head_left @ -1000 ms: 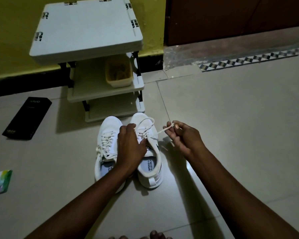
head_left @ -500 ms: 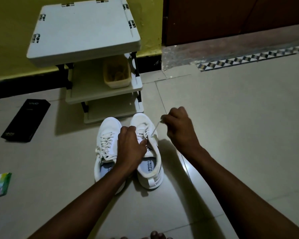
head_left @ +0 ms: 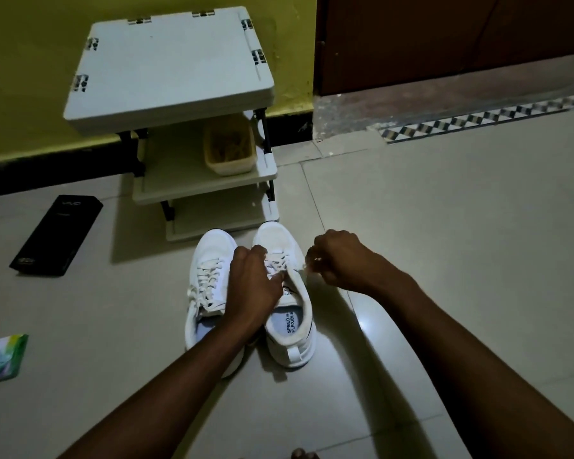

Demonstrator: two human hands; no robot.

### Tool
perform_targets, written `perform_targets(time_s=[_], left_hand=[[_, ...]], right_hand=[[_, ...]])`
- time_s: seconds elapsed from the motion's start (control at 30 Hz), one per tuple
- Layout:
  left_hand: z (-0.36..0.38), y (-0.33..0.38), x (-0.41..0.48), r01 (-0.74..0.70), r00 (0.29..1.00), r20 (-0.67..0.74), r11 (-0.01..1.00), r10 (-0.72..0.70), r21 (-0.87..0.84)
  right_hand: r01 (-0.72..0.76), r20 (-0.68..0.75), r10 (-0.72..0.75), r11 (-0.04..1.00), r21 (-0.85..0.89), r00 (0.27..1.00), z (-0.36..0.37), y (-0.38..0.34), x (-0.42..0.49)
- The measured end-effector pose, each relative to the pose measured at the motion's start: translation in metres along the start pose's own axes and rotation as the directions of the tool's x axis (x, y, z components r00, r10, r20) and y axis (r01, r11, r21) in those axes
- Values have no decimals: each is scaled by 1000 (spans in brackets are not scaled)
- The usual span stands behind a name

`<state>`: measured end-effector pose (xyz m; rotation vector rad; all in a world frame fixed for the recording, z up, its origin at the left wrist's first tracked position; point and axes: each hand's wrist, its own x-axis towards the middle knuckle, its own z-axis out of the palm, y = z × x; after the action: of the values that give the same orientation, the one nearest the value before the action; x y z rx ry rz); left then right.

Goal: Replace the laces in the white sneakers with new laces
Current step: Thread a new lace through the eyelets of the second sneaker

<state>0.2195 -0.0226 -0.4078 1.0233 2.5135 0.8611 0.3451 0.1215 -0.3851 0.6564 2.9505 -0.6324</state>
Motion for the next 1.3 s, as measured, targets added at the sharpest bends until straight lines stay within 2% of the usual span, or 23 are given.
perform_targets(time_s=[0.07, 0.17, 0.23, 0.3, 0.43, 0.6, 0.7, 0.8, 0.87, 0.93, 1.0, 1.13, 1.23, 1.3], left_hand=[[0, 1, -1, -4, 1000, -1, 1000, 4, -2], [1, 0, -2, -23, 1000, 4, 1000, 23, -6], [2, -1, -2, -28, 1000, 6, 1000, 28, -1], [1, -2, -1, -25, 1000, 5, 1000, 25, 11], [2, -3, 0, -31, 1000, 0, 999, 31, 30], [-1, -6, 7, -4, 1000, 31, 1000, 4, -6], [-16, 3, 12, -83, 996, 20, 972, 90, -220], [-34, 24, 15, -145, 932, 208, 830, 297, -538], [-40, 35, 21, -110, 919, 228, 766, 320, -633], [-41, 39, 27, -53, 949, 201, 748, 245, -661], [-38, 37, 32, 51, 976, 186, 712, 112, -700], [-40, 32, 39, 279, 960, 252, 500, -123, -820], [-45, 30, 42, 339, 939, 286, 376, -190, -863], [-48, 29, 43, 337, 939, 288, 343, -188, -877]], right_hand=[[67, -180, -87, 991, -114, 980, -10, -7, 1], [107, -459, -180, 977, -182, 870, -26, -19, -4], [122, -545, -220, 970, -210, 809, -32, -27, -5], [127, -577, -248, 962, -243, 778, -37, -33, -7], [101, -593, -228, 965, -240, 772, -36, -39, -13], [55, -613, -138, 987, -152, 778, -42, -38, -20], [61, -617, -101, 995, -85, 780, -45, -38, -23], [137, -618, -79, 989, 47, 782, -43, -32, -20], [186, -640, -25, 965, 186, 768, -39, -26, -19], [174, -656, 66, 940, 294, 752, -34, -21, -19], [140, -640, 139, 920, 366, 756, -24, -14, -21], [27, -485, 200, 907, 420, 851, 1, 2, -27], [-88, -321, 224, 917, 389, 920, 17, 11, -35], [-137, -243, 237, 920, 367, 941, 25, 15, -39]])
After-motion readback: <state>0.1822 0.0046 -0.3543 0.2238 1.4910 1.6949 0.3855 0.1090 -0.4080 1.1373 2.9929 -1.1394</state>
